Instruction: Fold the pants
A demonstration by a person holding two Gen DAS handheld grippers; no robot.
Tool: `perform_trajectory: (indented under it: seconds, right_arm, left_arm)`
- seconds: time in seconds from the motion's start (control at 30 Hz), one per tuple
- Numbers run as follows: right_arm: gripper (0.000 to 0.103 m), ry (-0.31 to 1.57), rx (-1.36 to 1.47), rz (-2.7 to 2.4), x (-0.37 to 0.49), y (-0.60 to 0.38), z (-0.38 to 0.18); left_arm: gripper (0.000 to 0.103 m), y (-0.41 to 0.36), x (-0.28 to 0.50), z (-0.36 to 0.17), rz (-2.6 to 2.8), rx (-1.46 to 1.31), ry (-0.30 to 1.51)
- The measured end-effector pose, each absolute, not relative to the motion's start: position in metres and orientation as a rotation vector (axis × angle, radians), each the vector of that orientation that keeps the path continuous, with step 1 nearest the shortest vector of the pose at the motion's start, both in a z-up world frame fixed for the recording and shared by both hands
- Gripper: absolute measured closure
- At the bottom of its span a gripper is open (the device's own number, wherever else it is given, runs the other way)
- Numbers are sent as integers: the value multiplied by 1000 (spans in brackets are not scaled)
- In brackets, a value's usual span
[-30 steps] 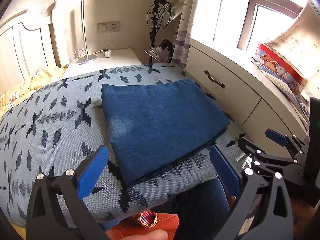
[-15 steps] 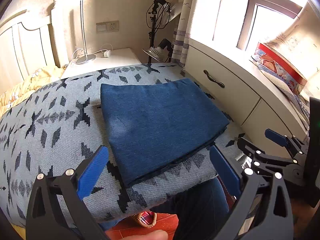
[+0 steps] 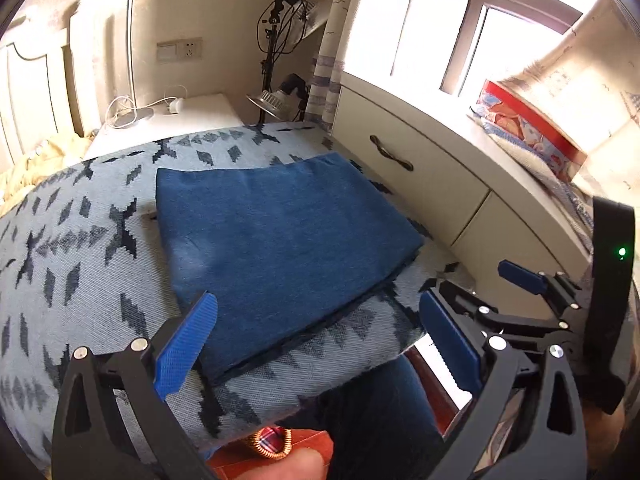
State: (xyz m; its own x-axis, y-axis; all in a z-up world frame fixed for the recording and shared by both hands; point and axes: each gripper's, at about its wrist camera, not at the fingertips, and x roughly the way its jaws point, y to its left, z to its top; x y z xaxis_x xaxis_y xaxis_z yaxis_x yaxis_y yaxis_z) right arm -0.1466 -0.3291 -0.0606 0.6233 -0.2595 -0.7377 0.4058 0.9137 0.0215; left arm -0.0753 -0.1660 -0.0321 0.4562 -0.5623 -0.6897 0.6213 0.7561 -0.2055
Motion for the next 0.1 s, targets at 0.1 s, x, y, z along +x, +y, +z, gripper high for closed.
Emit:
perform_trajectory:
  seconds: [0.1]
  right_arm:
    - [16, 809, 207, -388, -147, -333, -63]
  left_arm:
    - [2, -152, -73, -32, -730, 42, 802]
